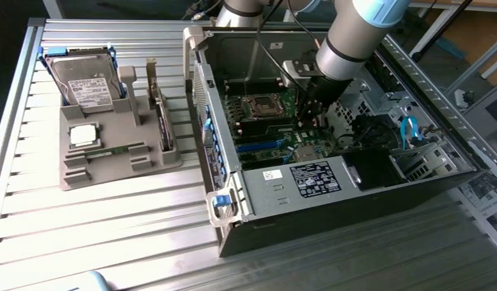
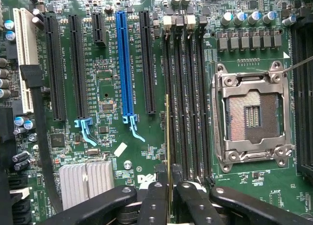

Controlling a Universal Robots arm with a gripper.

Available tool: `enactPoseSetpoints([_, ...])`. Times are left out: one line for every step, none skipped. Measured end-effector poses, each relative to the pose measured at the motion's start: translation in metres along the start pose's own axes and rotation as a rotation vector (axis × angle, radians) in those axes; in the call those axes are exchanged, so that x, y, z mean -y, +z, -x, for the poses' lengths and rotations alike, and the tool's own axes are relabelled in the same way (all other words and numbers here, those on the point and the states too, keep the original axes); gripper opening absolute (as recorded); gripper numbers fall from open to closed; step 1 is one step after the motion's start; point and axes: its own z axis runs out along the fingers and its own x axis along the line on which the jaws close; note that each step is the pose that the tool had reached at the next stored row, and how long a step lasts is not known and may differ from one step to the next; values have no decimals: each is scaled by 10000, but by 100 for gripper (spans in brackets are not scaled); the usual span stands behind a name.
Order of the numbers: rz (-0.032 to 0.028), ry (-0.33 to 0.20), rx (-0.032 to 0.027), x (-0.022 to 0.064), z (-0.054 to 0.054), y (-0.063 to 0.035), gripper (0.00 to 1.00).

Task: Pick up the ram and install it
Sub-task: 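Insert the ram into the slot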

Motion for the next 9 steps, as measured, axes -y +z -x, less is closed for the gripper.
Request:
enactPoseSetpoints([-1,0,4,0,0,9,14])
enactPoseSetpoints([-2,0,7,0,0,17,14])
enactPoseSetpoints([-2,1,8,1,0,25,14])
enactPoseSetpoints([0,1,-1,0,-2,31,14])
enactPoseSetpoints([0,1,-2,0,-3,38,14])
enactPoseSetpoints([0,1,-2,1,-3,45,14])
enactPoseSetpoints([0,1,-3,1,-2,45,14])
enactPoseSetpoints([-1,1,0,1,-1,46,14])
enactPoseSetpoints([-2,0,5,1,-1,48,14])
